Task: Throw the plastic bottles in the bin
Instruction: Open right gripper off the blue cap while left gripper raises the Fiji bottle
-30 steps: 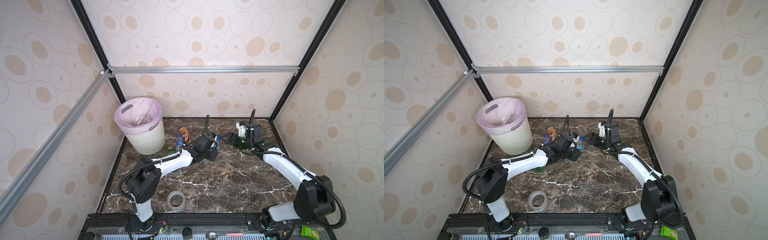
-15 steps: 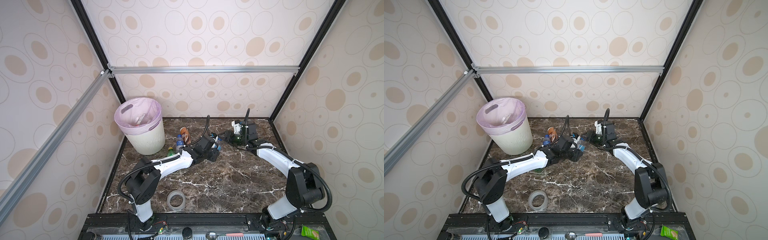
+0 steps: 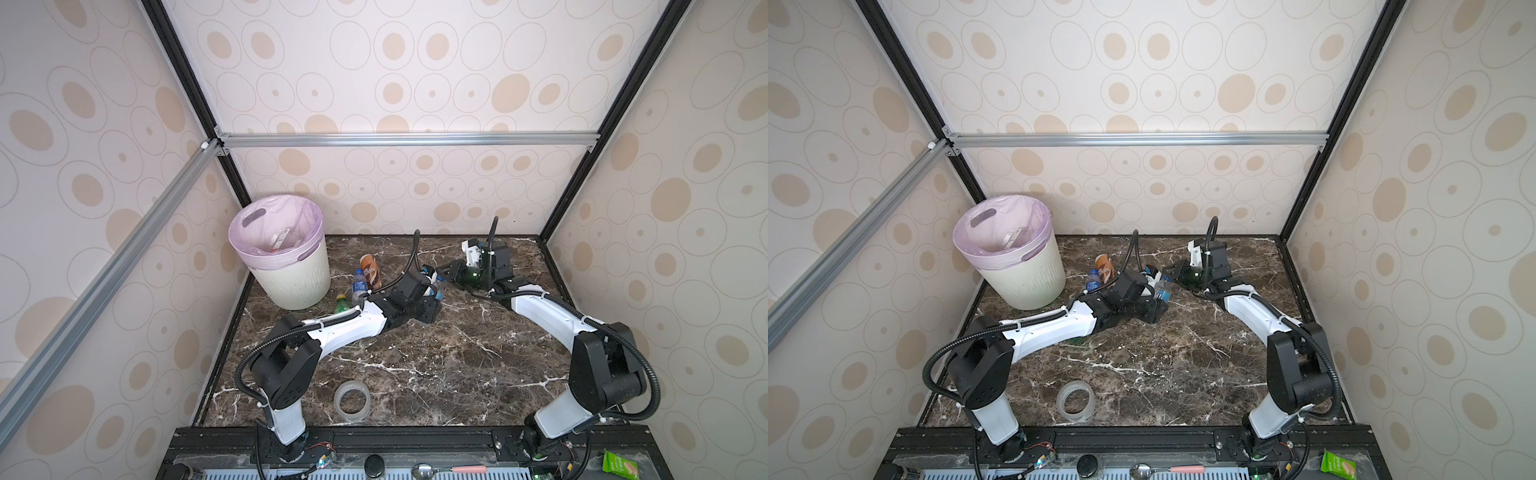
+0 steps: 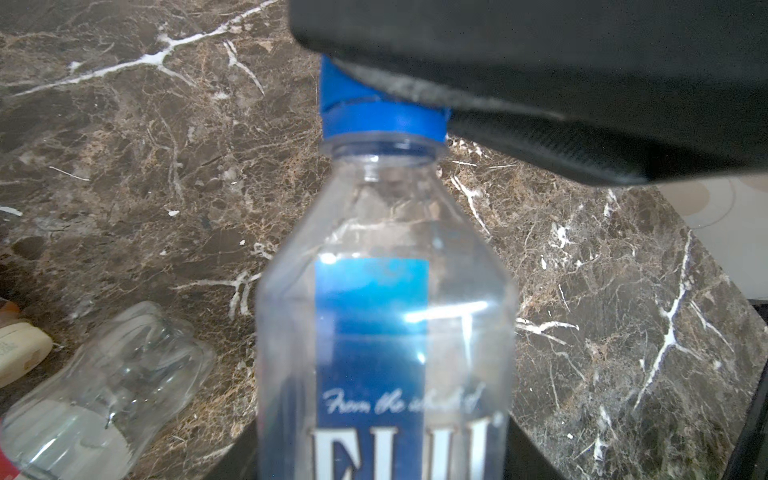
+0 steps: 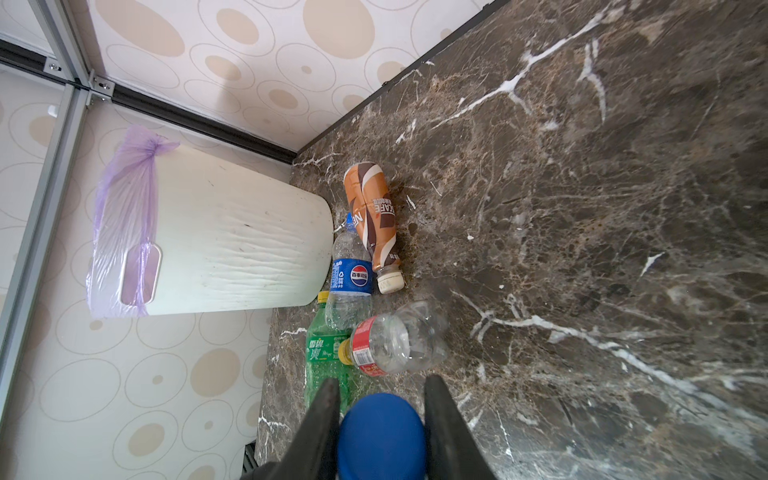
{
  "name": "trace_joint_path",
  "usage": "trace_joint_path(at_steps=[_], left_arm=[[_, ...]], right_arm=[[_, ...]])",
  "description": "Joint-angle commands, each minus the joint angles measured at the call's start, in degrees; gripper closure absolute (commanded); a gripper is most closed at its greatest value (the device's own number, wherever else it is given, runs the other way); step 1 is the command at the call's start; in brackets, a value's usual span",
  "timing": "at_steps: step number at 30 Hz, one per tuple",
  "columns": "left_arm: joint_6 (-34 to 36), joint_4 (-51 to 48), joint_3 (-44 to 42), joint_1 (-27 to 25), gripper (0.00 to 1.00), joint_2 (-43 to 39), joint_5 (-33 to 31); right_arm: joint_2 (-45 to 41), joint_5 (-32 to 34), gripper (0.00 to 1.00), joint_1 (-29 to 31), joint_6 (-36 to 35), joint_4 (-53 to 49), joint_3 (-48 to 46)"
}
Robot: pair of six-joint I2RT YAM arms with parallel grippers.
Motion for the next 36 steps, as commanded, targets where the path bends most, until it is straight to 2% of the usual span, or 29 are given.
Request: trace_joint_path(at_steps=[1,5,13,18,28,33,36], left_arm=[[-0.29,1.29,3.05,-0.44,0.40,0.67,-0.45],[-0.24,1.23,3.23,-0.44,0.38,0.76,-0.56],[-0.63,1.01,1.98,-0.44,0.14,-0.25,-2.06],[-0.82,2.04,0.40,-0.44,0.11,-1.82,-3.65],[-1.43,3.64,0.24,-0.44,0.24,-0.74,-1.61],[-1.28,4.14,0.28,-0.44,0.48,-1.26,-1.33],[-1.09,3.65,0.57,-0.44,0.52,-1.34,-1.20]], right_arm=[[-0.80,1.87,0.86,-0.06,-0.49,-0.63,1.33],[-0.92,2.46,0.87,-0.12,-0.01,-0.36,0.99],[-1.67,4.16,0.88,-0.05,1.16,0.27,0.95],[-2.53,5.33,0.88,-0.21,1.87,0.94,0.63],[-3.44,5.03,0.88,-0.45,5.10,3.15,-0.07],[-3.40,4.62,0.88,-0.45,5.22,3.01,-0.07],[-3.31,4.24,0.85,-0.45,5.17,2.90,-0.07]])
